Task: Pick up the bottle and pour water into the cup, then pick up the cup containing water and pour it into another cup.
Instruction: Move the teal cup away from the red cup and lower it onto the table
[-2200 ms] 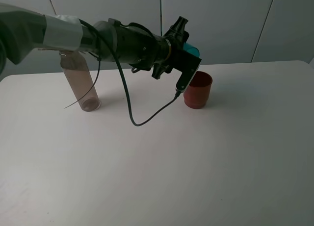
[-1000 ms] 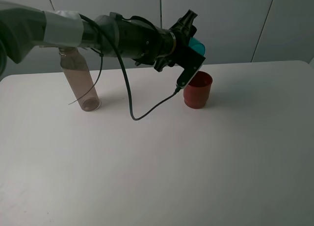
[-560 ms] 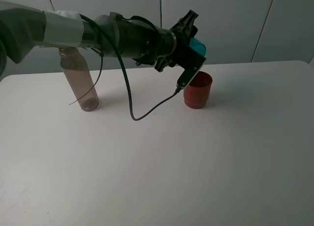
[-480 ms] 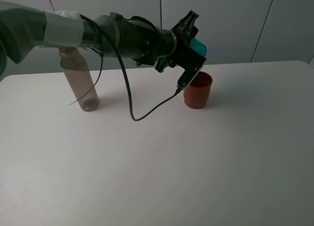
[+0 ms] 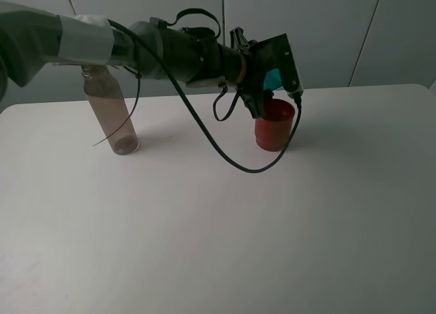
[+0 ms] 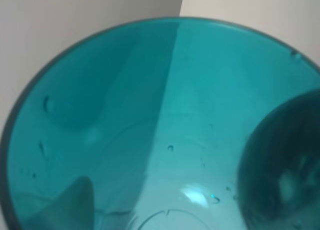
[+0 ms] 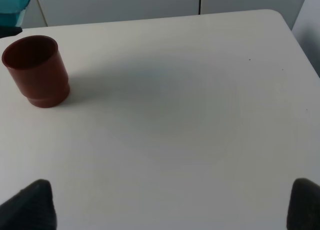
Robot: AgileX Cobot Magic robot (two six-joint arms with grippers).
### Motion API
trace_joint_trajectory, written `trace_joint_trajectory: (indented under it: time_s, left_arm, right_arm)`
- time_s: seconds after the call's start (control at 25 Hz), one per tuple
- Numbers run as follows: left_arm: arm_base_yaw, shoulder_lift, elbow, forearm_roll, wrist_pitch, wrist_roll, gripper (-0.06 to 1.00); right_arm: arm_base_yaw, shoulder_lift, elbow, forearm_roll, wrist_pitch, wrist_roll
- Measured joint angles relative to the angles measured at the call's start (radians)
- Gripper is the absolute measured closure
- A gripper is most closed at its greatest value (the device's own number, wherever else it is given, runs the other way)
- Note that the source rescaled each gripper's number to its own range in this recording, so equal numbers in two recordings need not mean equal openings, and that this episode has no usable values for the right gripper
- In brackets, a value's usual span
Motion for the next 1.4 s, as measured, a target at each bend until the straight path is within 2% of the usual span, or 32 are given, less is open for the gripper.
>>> trace_joint_trajectory:
  time_s: [0.08, 0.24, 0.4, 0.56, 0.68, 0.84, 1.04, 1.4]
  left_arm:
    - [0.015, -0.006, 0.040, -0.104, -0.045, -0.002, 0.79]
    - [0.041, -0.047, 0.149, -0.261, -0.139, 0.009, 0.79]
    - [0.079, -0.096, 0.280, -0.397, -0.221, 0.080, 0.79]
    - [0.119, -0.134, 0.379, -0.424, -0.274, 0.106, 0.79]
    - [0.143, -0.154, 0.445, -0.451, -0.361, 0.106, 0.79]
    - [0.180, -0.158, 0.538, -0.468, -0.496, 0.111, 0.79]
    - [0.243, -0.158, 0.651, -0.476, -0.722, 0.088, 0.79]
    - [0.316, -0.078, 0.672, -0.469, -0.830, 0.012, 0.79]
  right_arm:
    - [0.000, 0.000, 0.000, 0.000, 0.000, 0.000]
    - [0.000, 0.000, 0.000, 0.000, 0.000, 0.000]
    - [0.000, 0.000, 0.000, 0.000, 0.000, 0.000]
    - [0.000, 0.000, 0.000, 0.000, 0.000, 0.000]
    - [0.000, 0.000, 0.000, 0.000, 0.000, 0.000]
    - [0.000, 0.000, 0.000, 0.000, 0.000, 0.000]
    - [0.000, 0.000, 0.000, 0.000, 0.000, 0.000]
    - [0.000, 0.000, 0.000, 0.000, 0.000, 0.000]
